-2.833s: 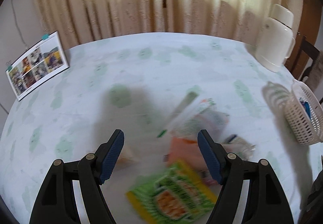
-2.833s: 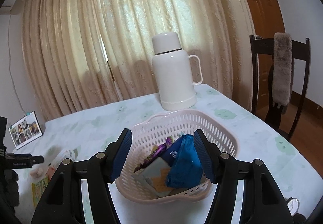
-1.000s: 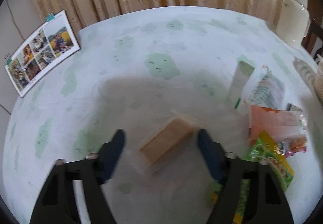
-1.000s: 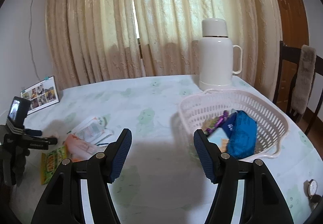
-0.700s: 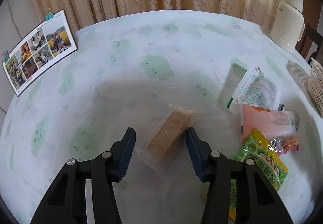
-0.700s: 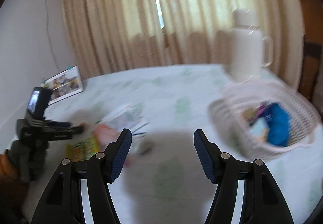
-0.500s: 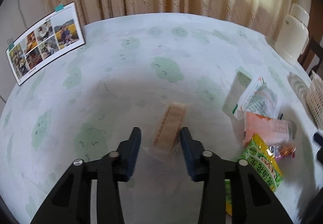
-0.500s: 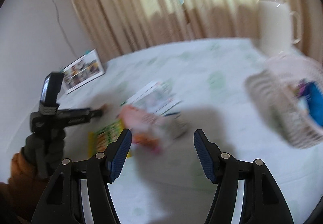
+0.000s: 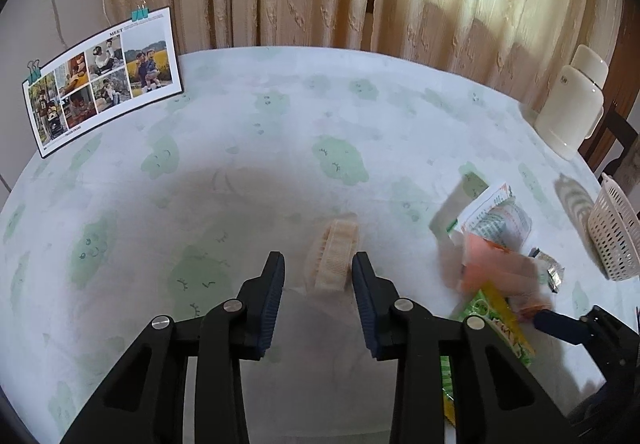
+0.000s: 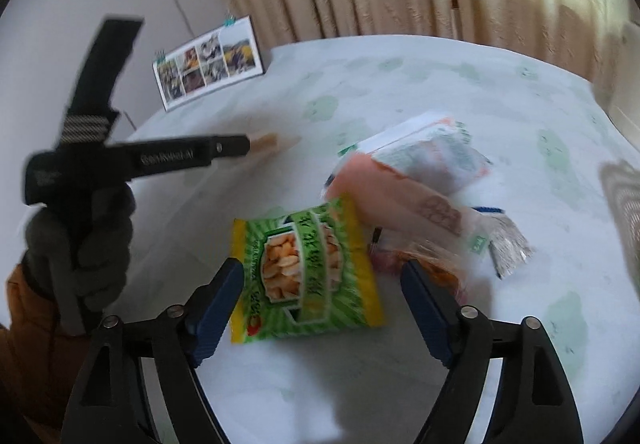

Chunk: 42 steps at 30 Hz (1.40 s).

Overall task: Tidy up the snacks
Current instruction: 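Grasp the wafer bar with the left tool while the right tool grasps the green peanut bag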

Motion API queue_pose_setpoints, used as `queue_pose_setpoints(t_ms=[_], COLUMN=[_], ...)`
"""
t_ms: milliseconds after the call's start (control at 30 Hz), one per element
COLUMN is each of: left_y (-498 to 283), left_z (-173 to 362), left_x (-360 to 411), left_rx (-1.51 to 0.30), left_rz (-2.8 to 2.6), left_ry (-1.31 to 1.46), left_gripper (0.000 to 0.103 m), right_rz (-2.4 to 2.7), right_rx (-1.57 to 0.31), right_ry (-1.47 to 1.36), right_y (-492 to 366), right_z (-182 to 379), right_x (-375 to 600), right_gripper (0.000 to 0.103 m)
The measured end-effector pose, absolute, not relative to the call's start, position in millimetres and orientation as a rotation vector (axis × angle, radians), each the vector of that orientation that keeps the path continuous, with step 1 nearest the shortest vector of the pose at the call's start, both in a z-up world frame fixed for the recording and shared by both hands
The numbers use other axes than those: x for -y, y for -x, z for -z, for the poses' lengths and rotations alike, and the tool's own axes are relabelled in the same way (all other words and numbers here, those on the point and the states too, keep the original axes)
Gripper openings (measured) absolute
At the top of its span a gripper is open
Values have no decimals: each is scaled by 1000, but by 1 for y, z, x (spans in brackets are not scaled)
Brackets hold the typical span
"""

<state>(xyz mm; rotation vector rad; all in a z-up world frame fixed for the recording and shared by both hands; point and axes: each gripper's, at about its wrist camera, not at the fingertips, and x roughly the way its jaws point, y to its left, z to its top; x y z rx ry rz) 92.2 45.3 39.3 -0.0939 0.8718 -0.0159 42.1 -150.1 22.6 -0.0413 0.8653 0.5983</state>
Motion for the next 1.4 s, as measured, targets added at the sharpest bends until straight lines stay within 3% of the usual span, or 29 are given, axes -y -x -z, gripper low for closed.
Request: queue_pose_setpoints(t_ms=[200, 333, 533, 567, 633, 700, 1167, 1300, 1400], left_y=[-90, -89, -90, -90, -91, -93, -111, -117, -118], left_z=[-43, -43, -40, -39, -36, -34, -15, -8, -10], left_x=[-47, -47, -45, -45, -44, -44, -40, -34, -33], left_rx=[-864, -867, -874, -876, -888, -892, -947, -965, -959], left_rz=[14, 13, 6, 7, 5, -8, -36, -35, -26], left_ry=[98, 102, 91, 89, 85, 83, 47, 24, 14], left_gripper=[30, 31, 32, 33, 50, 52, 57, 53, 29], right_rz=[-615, -592, -550, -554, -560, -566, -636, -643, -642], right_rx=[-904, -908, -932, -934, -934, -933, -877, -874, -866], right_ry=[138, 251, 317, 315, 317, 304, 236, 211, 213], right_y=[-45, -41, -46, -47, -48, -51, -31, -31, -29], right_z=[-18, -10, -4, -4, -5, -5, -13, -14, -15], right_x=[119, 101, 93, 93, 94, 94, 107, 111, 111], right_gripper=[83, 90, 94, 94, 95, 95, 75, 73, 72])
